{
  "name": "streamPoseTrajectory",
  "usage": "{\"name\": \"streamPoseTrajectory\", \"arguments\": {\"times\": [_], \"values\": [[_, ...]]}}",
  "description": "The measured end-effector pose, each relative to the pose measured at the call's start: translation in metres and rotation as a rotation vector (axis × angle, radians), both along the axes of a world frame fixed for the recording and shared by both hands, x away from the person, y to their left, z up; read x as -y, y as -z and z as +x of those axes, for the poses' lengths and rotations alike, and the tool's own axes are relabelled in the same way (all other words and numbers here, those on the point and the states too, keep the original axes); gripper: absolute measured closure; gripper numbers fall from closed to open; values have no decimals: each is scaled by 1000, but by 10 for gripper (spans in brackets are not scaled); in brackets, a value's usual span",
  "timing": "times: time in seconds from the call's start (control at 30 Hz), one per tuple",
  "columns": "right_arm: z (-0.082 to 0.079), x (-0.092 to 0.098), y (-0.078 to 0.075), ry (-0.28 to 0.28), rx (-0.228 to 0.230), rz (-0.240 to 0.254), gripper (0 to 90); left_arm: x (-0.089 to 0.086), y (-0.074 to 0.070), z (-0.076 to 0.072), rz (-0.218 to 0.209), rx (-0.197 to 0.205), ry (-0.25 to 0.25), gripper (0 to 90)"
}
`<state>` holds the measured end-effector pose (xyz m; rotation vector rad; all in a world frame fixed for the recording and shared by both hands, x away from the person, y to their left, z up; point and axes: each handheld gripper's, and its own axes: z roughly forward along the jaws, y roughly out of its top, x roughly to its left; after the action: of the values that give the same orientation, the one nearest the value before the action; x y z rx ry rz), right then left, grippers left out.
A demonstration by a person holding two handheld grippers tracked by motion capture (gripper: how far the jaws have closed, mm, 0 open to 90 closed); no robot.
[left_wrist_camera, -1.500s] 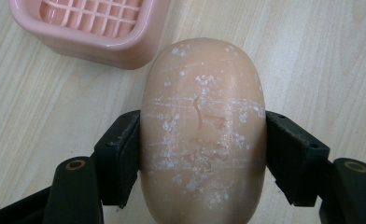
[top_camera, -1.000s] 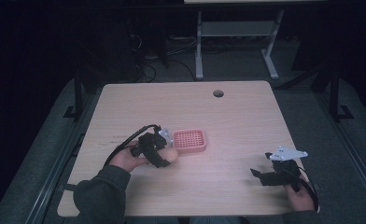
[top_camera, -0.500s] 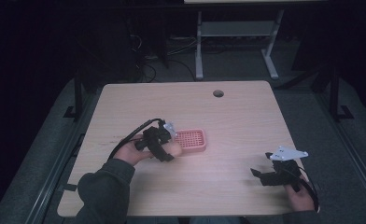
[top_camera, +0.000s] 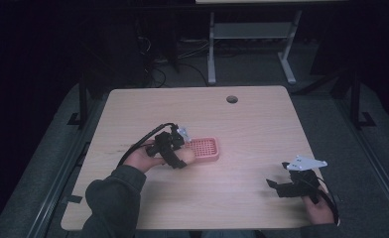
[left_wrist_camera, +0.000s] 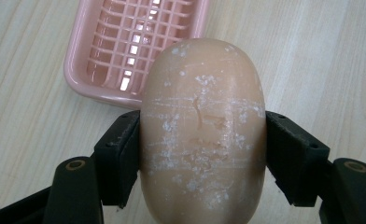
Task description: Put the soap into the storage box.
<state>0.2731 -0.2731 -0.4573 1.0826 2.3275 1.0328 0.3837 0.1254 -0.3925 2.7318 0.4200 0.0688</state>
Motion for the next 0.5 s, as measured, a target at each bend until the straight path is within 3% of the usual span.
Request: {"name": "streamPoseTrajectory", "arguments": {"times": [0.5], "values": [[0, 0, 0, 1, -3, 7, 141, 7, -2, 9, 15, -2, 4, 323]]}}
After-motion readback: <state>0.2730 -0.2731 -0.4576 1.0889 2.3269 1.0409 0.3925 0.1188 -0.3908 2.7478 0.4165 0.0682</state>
